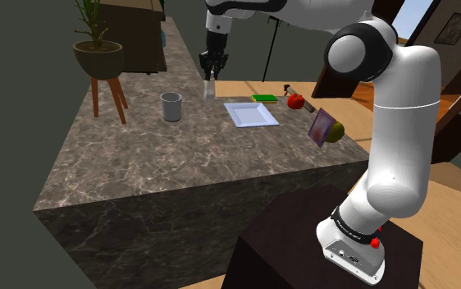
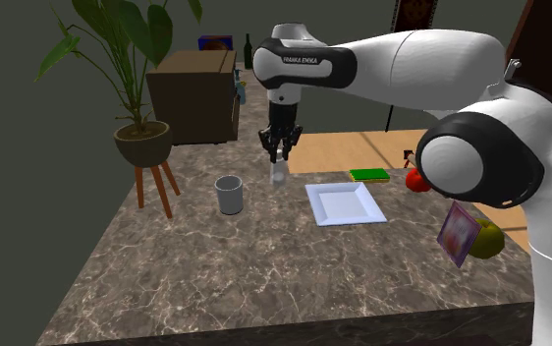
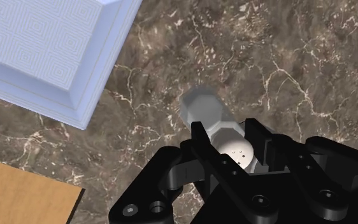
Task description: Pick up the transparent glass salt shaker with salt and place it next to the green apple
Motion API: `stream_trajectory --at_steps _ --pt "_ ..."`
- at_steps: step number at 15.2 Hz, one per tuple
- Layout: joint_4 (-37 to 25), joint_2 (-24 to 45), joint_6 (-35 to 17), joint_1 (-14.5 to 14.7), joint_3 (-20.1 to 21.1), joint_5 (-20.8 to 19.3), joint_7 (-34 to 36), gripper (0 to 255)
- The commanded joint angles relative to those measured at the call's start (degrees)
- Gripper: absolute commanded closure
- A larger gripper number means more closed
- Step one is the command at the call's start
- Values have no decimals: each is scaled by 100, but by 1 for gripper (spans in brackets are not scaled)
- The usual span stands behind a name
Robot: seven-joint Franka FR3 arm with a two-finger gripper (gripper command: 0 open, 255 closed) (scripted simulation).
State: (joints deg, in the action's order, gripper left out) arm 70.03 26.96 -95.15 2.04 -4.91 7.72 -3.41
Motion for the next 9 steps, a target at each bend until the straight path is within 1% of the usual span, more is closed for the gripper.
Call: stream_trajectory --at_steps 1,9 --pt "-203 27 176 -3 2 -1 24 255" --pt "-1196 259 933 -51 9 13 93 255"
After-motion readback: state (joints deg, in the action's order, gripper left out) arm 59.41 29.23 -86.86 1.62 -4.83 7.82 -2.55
